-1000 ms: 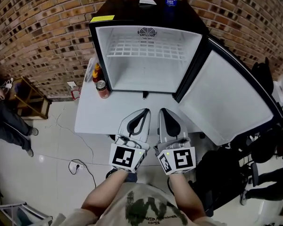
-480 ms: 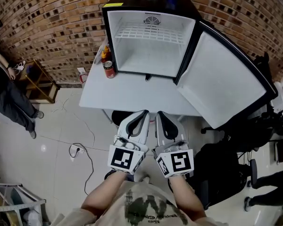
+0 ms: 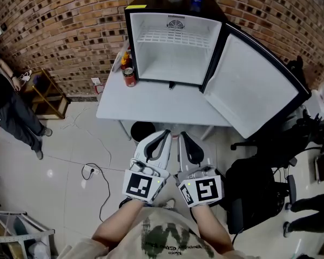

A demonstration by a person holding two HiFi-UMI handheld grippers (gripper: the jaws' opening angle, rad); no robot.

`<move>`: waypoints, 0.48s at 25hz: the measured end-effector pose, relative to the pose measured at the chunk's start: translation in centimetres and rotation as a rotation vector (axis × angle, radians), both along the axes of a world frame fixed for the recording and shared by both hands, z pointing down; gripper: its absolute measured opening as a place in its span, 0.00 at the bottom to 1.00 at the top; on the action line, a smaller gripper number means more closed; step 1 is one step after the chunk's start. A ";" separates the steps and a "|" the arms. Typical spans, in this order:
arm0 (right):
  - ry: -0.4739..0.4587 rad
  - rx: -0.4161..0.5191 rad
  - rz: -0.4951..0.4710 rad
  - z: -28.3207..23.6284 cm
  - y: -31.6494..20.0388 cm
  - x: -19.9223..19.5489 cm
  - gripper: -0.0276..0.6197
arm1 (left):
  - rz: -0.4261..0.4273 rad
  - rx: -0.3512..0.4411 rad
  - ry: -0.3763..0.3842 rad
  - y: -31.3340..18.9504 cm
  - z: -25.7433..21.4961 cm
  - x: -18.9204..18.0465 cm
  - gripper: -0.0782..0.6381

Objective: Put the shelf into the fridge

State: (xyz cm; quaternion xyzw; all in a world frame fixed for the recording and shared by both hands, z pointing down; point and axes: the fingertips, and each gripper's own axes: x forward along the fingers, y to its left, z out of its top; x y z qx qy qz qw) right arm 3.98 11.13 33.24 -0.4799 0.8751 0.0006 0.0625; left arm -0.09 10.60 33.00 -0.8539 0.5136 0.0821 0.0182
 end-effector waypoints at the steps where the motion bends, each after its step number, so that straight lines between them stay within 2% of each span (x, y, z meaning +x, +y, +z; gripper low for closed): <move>1: 0.000 0.001 0.006 0.0 0.2 -0.2 0.04 | 0.003 0.000 -0.001 0.2 0.0 -0.2 0.11; 12: 0.020 -0.001 0.046 -0.1 2.3 -1.1 0.04 | 0.031 0.007 0.005 2.1 0.0 -1.2 0.11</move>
